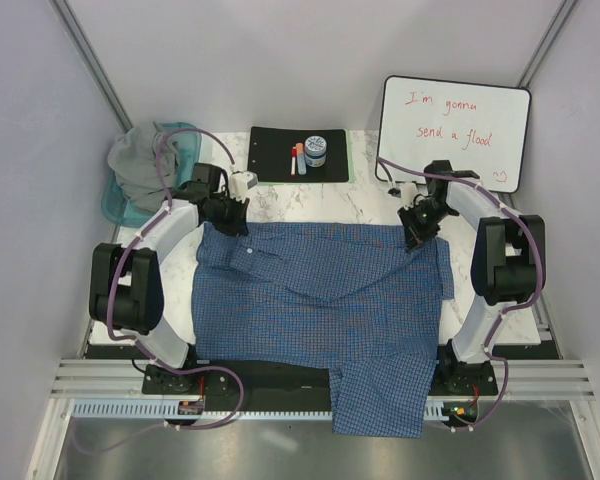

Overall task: Fold and stack the long sleeve shirts
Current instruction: Fold the shirt

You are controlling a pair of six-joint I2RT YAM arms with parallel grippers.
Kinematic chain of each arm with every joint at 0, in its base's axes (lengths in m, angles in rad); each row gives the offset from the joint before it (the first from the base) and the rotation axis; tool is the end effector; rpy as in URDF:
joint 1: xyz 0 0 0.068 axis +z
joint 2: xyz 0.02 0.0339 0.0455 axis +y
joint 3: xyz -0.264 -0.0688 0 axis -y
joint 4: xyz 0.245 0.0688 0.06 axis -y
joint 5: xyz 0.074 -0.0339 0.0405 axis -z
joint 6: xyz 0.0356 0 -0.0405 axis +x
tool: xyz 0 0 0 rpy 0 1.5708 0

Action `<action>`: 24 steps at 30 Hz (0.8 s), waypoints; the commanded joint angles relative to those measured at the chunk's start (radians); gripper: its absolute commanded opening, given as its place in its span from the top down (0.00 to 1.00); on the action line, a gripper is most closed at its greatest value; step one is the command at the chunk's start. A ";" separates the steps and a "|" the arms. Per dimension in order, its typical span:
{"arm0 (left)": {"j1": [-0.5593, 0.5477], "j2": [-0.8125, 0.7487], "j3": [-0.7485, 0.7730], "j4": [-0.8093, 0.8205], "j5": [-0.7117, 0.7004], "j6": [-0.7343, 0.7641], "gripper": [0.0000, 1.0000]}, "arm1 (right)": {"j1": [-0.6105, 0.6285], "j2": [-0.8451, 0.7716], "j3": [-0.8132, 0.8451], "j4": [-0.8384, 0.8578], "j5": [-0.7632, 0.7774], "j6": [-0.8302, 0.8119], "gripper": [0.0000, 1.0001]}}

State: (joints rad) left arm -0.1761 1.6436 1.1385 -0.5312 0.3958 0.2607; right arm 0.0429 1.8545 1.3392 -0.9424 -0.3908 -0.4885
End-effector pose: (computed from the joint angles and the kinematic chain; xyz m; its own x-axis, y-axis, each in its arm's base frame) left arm 0.3295 -0.0726 0.2188 -0.7271 0.3709 -0.5777 0.5614 0.8056 -0.1893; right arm 0.3478 0.0285 0.1922 -0.8378 -0.4703 -0.2773 -0.5388 0.7941 0.2813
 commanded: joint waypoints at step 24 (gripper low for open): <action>0.001 -0.018 -0.026 -0.023 -0.135 0.072 0.45 | -0.022 -0.115 -0.015 -0.011 0.079 -0.012 0.53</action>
State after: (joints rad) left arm -0.1761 1.6573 1.1458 -0.5480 0.3298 0.2802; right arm 0.0090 1.7203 1.3449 -1.0309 -0.3595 -0.5426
